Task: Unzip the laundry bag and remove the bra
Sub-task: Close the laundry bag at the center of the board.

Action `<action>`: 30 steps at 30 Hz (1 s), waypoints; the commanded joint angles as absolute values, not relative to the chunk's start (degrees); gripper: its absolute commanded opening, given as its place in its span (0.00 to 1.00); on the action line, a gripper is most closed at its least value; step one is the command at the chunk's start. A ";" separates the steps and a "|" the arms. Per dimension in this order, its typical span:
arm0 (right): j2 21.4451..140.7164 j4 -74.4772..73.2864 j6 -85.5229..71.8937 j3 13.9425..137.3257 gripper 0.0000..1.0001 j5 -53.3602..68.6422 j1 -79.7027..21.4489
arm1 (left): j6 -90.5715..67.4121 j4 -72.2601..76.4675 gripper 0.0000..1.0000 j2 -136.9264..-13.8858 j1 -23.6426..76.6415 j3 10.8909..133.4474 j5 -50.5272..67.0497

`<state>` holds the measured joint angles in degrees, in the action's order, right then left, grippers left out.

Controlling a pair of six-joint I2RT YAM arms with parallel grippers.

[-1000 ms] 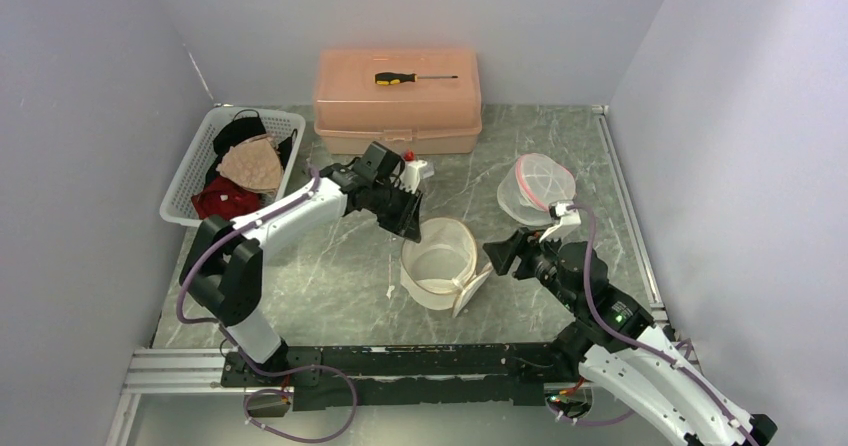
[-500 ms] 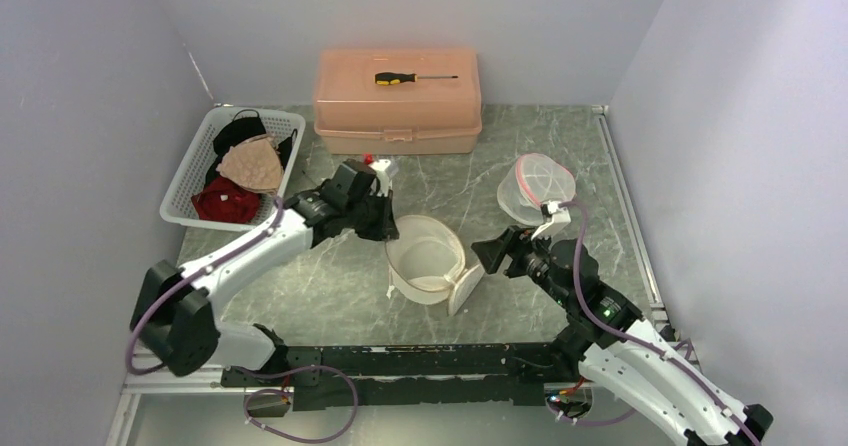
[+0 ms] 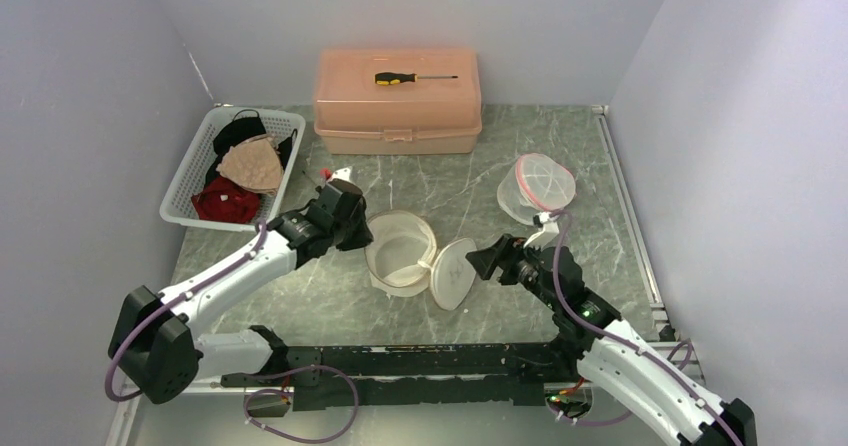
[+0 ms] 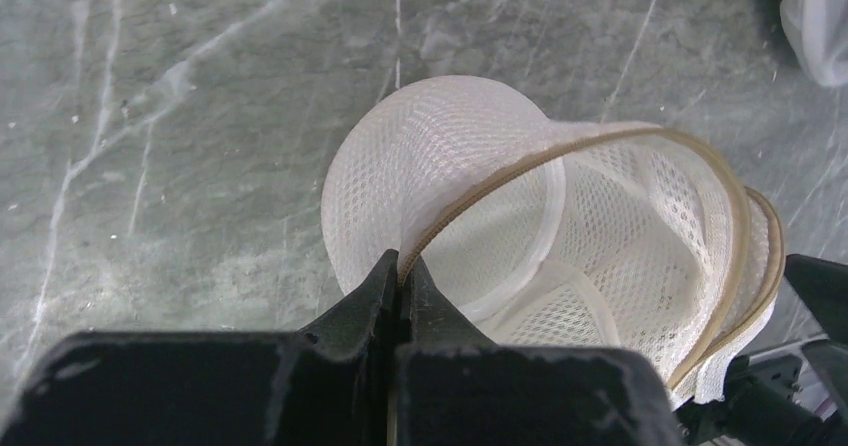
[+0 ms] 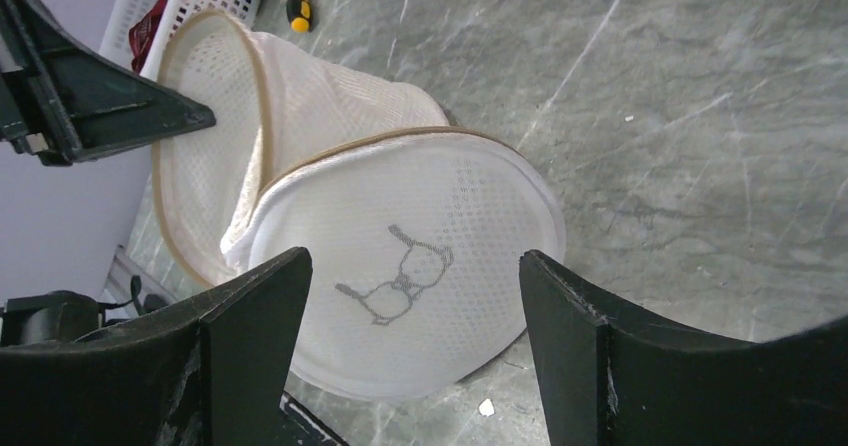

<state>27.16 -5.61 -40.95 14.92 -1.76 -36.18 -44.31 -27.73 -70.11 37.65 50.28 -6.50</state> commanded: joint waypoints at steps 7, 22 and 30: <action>35.94 12.16 -44.62 9.20 0.81 7.49 -30.82 | -52.61 -33.32 0.03 -64.90 37.73 48.78 -17.79; 43.73 22.00 -46.57 4.78 0.80 11.22 -26.72 | -54.96 -38.62 0.03 -63.29 37.79 48.09 -24.27; 47.82 14.71 -46.31 6.52 0.76 4.89 -26.54 | -55.28 -39.31 0.03 -63.51 37.78 48.15 -24.02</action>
<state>46.17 16.93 -46.11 5.19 8.78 -26.81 -53.95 -38.41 -64.03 37.65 47.75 -22.37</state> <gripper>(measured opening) 0.780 0.038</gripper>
